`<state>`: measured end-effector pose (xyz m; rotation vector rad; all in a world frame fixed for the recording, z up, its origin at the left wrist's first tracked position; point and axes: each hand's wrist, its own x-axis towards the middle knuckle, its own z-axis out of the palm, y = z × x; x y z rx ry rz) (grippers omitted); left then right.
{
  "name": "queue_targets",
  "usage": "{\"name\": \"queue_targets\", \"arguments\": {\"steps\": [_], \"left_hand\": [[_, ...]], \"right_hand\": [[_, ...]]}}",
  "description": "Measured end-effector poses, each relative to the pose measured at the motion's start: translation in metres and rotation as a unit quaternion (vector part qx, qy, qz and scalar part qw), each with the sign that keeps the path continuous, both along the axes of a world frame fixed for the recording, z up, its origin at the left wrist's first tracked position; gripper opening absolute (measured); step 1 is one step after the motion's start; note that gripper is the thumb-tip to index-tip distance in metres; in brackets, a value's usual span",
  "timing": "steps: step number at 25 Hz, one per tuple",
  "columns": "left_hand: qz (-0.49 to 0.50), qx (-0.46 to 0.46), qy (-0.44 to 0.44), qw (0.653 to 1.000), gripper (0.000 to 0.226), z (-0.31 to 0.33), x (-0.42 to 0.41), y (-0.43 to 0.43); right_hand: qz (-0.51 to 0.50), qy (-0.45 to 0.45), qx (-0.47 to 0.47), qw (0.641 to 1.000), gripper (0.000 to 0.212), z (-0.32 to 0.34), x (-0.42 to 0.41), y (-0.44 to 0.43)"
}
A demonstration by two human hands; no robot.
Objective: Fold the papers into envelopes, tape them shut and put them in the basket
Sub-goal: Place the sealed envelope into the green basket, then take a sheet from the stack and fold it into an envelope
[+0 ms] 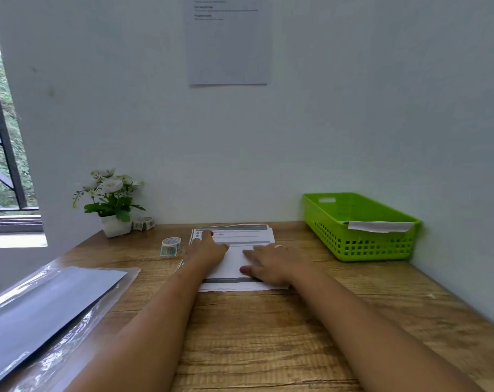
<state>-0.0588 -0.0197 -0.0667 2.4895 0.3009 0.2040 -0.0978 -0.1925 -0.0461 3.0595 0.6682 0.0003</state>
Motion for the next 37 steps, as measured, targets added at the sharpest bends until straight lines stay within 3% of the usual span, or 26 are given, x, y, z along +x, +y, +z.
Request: {"name": "queue_targets", "arguments": {"steps": [3,8,11,15,18,22,25,28,32,37], "left_hand": [[-0.061,0.013,0.011,0.998,0.065,0.001,-0.004,-0.007],[-0.060,0.034,-0.076,0.995,0.045,0.019,-0.005,-0.011],[-0.098,0.074,-0.078,0.989,0.051,0.010,-0.004,-0.009],[-0.116,0.205,0.050,0.970,0.064,-0.009,0.008,-0.001],[-0.130,0.222,0.061,0.964,0.065,-0.009,0.012,0.002],[-0.145,0.132,0.023,0.980,0.063,-0.006,0.009,0.006],[-0.143,0.057,-0.048,0.987,0.062,-0.003,0.004,0.005],[-0.153,-0.017,-0.112,0.982,0.067,-0.001,0.000,0.003],[-0.146,-0.079,-0.085,0.982,0.063,0.002,0.003,0.008],[-0.150,0.114,0.057,0.980,0.051,0.000,0.008,0.014]], "right_hand": [[-0.029,0.036,0.038,0.998,0.056,0.003,0.010,-0.012],[-0.094,-0.066,0.128,0.985,0.039,0.005,0.031,-0.049],[-0.136,-0.014,0.136,0.981,0.057,-0.014,0.049,-0.068],[-0.161,0.061,0.111,0.979,0.076,-0.023,0.058,-0.069],[-0.175,0.077,0.103,0.976,0.081,-0.021,0.056,-0.066],[-0.166,0.052,0.191,0.966,0.088,-0.020,0.055,-0.062],[-0.139,0.020,0.295,0.945,0.073,-0.019,0.050,-0.056],[-0.099,-0.001,0.335,0.937,0.074,-0.016,0.046,-0.053],[-0.097,-0.050,0.400,0.910,0.071,-0.009,0.045,-0.058],[-0.103,-0.052,0.481,0.869,0.064,-0.003,0.040,-0.065]]}}
